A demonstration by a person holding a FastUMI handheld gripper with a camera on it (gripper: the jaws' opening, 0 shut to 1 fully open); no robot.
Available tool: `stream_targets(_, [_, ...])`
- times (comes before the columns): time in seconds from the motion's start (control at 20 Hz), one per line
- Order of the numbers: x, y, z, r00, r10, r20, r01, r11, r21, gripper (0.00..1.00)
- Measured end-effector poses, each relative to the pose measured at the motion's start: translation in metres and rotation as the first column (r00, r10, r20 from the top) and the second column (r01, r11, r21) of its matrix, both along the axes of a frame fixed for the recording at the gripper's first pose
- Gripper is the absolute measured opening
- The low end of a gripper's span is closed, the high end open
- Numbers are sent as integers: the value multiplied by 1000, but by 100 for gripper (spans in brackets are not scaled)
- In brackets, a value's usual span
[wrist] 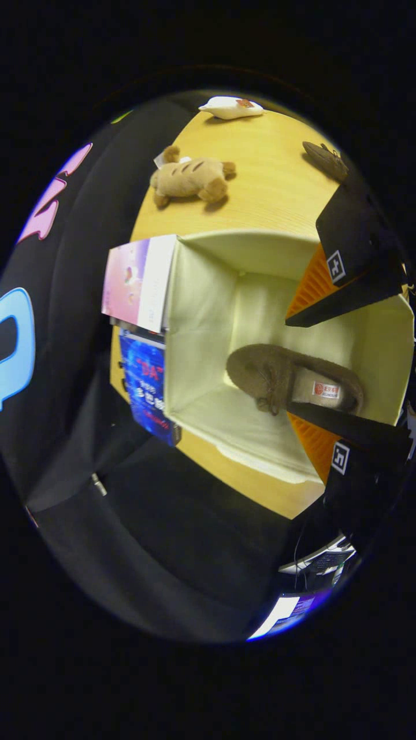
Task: Open the storage box then place both shoes into the box .Put the left shoe in first, then the right shoe, with the right side of both shoes facing outward in a uniform manner.
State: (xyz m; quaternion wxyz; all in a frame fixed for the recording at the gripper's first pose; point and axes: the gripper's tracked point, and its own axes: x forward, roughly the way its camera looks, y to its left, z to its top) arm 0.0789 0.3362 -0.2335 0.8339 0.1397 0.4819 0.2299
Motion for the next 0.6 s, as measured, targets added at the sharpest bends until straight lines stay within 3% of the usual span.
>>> stream_targets(0.3, [-7,-112,58,963,-99,250,99,995,12,87])
stream_targets(0.6, [-61,-256,11,944,-170,281,215,967,-135,90])
